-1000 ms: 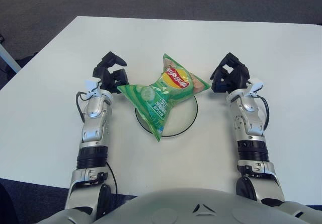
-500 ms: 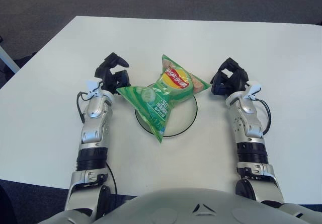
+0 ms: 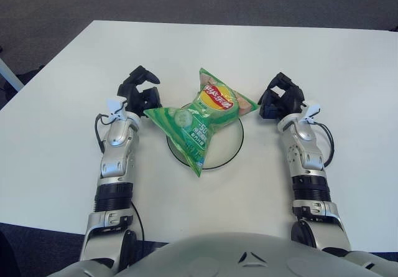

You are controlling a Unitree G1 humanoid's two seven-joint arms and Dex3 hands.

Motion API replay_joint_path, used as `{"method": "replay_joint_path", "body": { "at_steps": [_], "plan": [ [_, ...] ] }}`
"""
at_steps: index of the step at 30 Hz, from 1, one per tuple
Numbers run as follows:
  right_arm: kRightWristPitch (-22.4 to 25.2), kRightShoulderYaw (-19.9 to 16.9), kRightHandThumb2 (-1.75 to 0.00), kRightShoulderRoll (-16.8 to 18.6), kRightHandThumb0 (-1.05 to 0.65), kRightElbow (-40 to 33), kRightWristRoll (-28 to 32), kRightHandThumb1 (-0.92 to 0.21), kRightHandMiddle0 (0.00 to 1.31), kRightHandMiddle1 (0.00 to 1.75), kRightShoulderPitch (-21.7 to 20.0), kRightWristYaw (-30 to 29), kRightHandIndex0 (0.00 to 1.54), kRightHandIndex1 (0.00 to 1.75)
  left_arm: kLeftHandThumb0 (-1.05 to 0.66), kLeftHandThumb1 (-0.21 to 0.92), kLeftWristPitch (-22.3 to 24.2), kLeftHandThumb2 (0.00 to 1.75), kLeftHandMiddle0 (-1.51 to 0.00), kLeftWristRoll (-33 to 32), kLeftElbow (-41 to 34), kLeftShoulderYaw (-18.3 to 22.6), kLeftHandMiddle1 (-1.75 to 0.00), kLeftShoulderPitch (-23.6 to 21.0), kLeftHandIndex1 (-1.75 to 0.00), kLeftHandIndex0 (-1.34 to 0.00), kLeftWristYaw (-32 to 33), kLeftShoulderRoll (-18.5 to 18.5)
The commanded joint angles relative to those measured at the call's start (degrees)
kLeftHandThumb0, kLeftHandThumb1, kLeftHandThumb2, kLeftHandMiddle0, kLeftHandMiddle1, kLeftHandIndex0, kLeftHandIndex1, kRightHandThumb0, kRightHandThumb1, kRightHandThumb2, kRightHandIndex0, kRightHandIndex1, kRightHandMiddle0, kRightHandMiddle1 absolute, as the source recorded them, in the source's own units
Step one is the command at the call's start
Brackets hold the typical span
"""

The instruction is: Put the snack into the plate.

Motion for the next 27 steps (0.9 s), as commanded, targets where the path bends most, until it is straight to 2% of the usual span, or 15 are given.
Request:
{"method": "replay_joint_path", "body": {
  "at_steps": [1, 23, 27],
  "plan": [
    [-0.5, -0.2, -1.75, 0.6, -0.01, 3.1, 0.4, 0.11, 0.71, 1.75, 4.2, 0.5, 0.96, 1.61, -0.51, 0.24, 0.2, 1.41, -1.30, -0.1, 0.3, -0.1, -1.75, 2.4, -1.75, -0.68, -0.6, 0.0],
    [-1.2, -0.5, -1.75, -0.5, -0.01, 7.9, 0.4, 0.09, 0.70, 1.75, 3.0, 4.5, 0.94, 1.64, -0.51, 0.23, 0.3, 1.42, -1.30, 0.4, 0.7, -0.1, -1.75, 2.3, -1.75, -0.68, 0.1, -0.3],
    [-3.4, -0.9, -1.75, -0.6, -0.01, 10.4, 0.4, 0.09, 0.70, 1.75, 2.6, 5.4, 0.93, 1.66, -0.52, 0.23, 0.2, 1.42, -1.30, 0.5, 0.6, -0.1, -1.75, 2.4, -1.75, -0.68, 0.1, -0.4]
  ]
}}
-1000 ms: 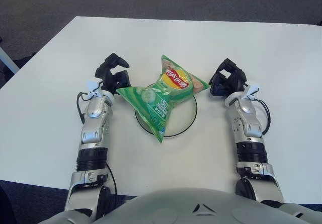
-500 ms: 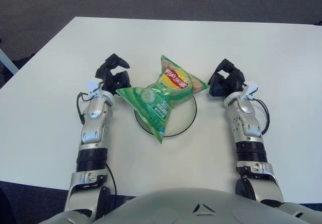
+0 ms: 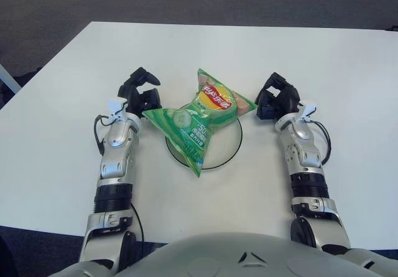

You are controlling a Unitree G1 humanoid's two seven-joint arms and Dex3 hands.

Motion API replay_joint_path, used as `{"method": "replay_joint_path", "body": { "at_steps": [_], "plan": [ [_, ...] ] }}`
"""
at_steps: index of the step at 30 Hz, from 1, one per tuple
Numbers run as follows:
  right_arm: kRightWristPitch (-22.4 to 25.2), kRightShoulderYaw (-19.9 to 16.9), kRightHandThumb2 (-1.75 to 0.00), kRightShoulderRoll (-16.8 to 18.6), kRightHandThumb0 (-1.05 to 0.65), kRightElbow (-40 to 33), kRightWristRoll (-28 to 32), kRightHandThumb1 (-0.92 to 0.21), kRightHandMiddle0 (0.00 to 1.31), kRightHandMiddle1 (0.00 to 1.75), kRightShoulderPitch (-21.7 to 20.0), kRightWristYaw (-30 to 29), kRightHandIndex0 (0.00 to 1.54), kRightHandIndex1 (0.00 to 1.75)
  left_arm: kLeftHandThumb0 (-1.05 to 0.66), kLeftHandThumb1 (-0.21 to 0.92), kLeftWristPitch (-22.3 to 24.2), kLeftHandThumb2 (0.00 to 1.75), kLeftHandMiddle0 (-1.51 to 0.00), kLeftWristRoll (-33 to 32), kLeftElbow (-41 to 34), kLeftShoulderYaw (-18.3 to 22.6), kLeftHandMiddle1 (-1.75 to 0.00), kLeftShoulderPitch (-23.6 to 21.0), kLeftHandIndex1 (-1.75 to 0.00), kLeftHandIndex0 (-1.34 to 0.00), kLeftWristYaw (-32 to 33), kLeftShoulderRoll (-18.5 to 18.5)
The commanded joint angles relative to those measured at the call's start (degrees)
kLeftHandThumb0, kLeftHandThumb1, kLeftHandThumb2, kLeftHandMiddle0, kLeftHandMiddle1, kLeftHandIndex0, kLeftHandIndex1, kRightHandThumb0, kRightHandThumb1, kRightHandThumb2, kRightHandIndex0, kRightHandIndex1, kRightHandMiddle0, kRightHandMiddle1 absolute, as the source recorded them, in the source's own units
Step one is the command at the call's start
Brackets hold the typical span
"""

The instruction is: Put the snack into the plate.

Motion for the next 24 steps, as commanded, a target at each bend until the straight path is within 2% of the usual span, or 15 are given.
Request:
{"method": "replay_joint_path", "body": {
  "at_steps": [1, 2, 7, 11, 18, 24],
  "plan": [
    [-2.0, -0.8, -1.75, -0.4, -0.01, 6.1, 0.3, 0.09, 0.70, 1.75, 4.3, 0.9, 0.93, 1.66, -0.52, 0.23, 0.0, 1.42, -1.30, 0.2, 0.7, -0.2, -1.75, 2.1, -1.75, -0.68, 0.4, -0.6],
    [-3.1, -0.9, -1.75, -0.5, -0.01, 6.8, 0.3, 0.09, 0.70, 1.75, 4.3, 1.2, 0.93, 1.66, -0.52, 0.23, -0.2, 1.42, -1.30, 0.3, 0.7, -0.2, -1.75, 2.2, -1.75, -0.68, 0.4, -0.6],
    [-15.4, -1.4, -1.75, -1.5, -0.01, 15.7, -0.6, 0.08, 0.70, 1.75, 2.7, 4.3, 0.91, 1.69, -0.52, 0.23, -0.1, 1.42, -1.30, 0.8, 0.9, -0.5, -1.75, 2.2, -1.75, -0.68, 0.8, -1.0],
    [-20.7, -2.0, -1.75, -2.0, -0.01, 20.4, -0.2, 0.07, 0.70, 1.75, 1.4, 5.4, 0.89, 1.72, -0.51, 0.23, -0.1, 1.42, -1.30, 1.2, 1.0, -0.6, -1.75, 2.2, -1.75, -0.68, 1.2, -1.3],
    [-26.5, -3.1, -1.75, -2.4, -0.01, 26.2, 0.8, 0.06, 0.69, 1.75, -0.5, 7.1, 0.87, 1.74, -0.51, 0.23, -0.1, 1.42, -1.30, 1.8, 0.7, -1.1, -1.75, 2.4, -1.75, -0.68, 2.0, -1.5],
    [-29.2, -3.9, -1.75, -2.5, -0.01, 28.8, 1.6, 0.06, 0.69, 1.74, -1.4, 8.5, 0.88, 1.75, -0.51, 0.23, -0.5, 1.42, -1.31, 2.6, 0.5, -1.4, -1.75, 2.6, -1.75, -0.68, 3.1, -1.7]
  ]
}}
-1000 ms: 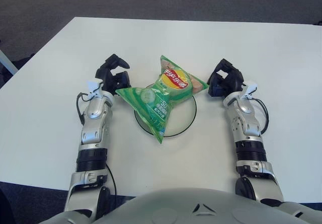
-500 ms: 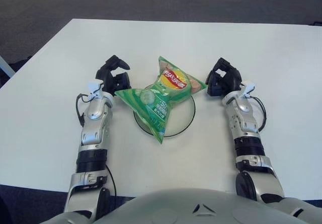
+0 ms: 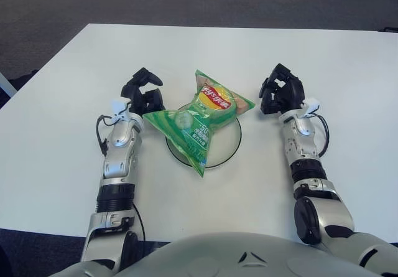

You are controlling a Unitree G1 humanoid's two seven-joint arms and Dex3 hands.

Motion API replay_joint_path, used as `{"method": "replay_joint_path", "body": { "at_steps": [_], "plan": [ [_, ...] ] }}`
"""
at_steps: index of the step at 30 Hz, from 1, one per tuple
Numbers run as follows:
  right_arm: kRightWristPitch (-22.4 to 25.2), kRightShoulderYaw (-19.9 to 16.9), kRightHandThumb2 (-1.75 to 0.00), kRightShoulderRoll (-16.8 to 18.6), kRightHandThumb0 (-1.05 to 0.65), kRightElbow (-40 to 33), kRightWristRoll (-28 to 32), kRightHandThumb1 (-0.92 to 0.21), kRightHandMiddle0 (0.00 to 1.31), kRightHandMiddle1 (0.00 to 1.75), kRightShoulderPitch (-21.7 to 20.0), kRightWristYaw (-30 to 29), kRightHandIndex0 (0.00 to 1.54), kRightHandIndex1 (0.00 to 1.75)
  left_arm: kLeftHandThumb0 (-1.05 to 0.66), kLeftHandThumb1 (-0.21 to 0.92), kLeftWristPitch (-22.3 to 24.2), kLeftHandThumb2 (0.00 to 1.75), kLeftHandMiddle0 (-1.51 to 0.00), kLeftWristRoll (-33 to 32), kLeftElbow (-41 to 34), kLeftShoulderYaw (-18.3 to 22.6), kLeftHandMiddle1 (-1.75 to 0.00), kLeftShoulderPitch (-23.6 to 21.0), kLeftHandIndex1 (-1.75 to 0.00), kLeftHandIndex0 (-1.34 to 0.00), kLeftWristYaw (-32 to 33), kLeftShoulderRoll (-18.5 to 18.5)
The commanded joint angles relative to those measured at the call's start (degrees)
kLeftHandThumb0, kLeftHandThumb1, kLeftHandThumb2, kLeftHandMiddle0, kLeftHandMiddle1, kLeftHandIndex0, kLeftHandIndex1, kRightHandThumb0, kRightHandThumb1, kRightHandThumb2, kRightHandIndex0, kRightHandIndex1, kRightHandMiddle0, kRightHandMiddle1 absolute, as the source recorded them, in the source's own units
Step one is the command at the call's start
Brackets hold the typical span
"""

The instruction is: Put the snack into the plate.

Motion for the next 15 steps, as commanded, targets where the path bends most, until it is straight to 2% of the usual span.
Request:
{"method": "replay_joint_path", "body": {
  "at_steps": [1, 15],
  "plan": [
    [-2.5, -1.4, -1.75, 1.0, -0.01, 6.5, 1.5, 0.06, 0.69, 1.74, 7.0, 0.9, 0.88, 1.75, -0.51, 0.23, -0.5, 1.42, -1.31, 1.0, 0.5, -0.3, -1.75, 2.8, -1.75, -0.68, 1.1, -0.9],
    [-5.1, -2.1, -1.75, 1.3, -0.01, 8.0, 1.6, 0.06, 0.69, 1.74, 6.8, 2.3, 0.88, 1.75, -0.52, 0.23, -1.3, 1.42, -1.33, 0.8, 0.4, -0.3, -1.75, 3.6, -1.75, -0.69, 0.8, -1.3]
  ]
}}
